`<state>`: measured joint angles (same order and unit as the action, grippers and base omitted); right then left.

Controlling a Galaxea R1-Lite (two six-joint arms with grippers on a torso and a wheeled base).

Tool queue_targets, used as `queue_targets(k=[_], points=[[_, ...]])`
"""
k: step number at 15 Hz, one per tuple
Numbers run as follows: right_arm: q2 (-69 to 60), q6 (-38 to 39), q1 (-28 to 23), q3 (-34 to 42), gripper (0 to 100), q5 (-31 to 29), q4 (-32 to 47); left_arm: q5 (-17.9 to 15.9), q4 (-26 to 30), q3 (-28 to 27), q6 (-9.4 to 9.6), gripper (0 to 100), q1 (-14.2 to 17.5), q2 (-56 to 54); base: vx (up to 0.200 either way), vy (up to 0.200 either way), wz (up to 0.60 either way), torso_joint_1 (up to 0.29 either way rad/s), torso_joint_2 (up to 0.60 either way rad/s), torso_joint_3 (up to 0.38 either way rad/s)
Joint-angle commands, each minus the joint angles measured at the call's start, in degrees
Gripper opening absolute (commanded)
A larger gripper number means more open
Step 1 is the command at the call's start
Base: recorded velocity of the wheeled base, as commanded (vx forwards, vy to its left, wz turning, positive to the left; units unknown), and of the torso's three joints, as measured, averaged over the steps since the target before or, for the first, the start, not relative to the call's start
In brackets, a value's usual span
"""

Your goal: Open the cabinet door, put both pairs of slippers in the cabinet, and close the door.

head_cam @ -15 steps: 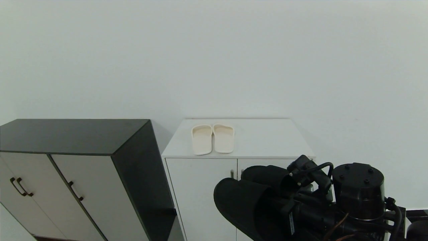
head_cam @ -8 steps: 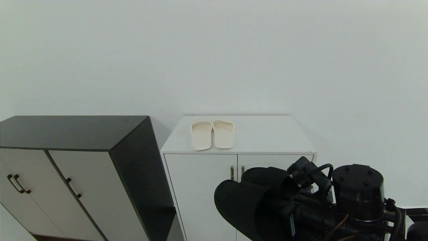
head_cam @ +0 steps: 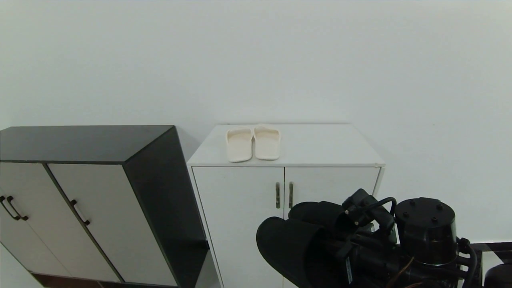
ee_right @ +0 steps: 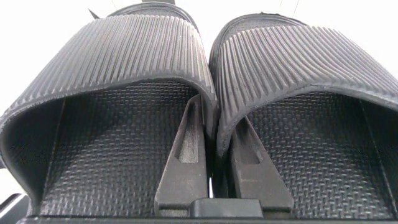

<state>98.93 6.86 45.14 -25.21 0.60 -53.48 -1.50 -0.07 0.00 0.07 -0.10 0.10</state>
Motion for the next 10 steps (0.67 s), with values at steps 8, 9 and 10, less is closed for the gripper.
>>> queue_targets(k=[8, 9, 10], points=[[0.74, -0.18, 0.03, 0.78, 0, 0.02, -1.98, -0.08, -0.01, 0.0, 0.01, 100, 0.01, -0.01, 0.0, 0.0, 0.0, -0.206, 0.53, 0.319], [1.09, -0.18, 0.12, 0.78, 0, -0.07, -2.15, -0.17, -0.01, 0.0, 0.28, 100, 0.01, -0.01, 0.0, 0.0, 0.0, -0.183, 0.5, 0.31], [1.36, -0.18, 0.12, 0.86, 0, -0.07, -2.51, -0.17, -0.01, 0.0, 0.37, 100, 0.01, -0.01, 0.0, 0.0, 0.0, -0.168, 0.49, 0.315]])
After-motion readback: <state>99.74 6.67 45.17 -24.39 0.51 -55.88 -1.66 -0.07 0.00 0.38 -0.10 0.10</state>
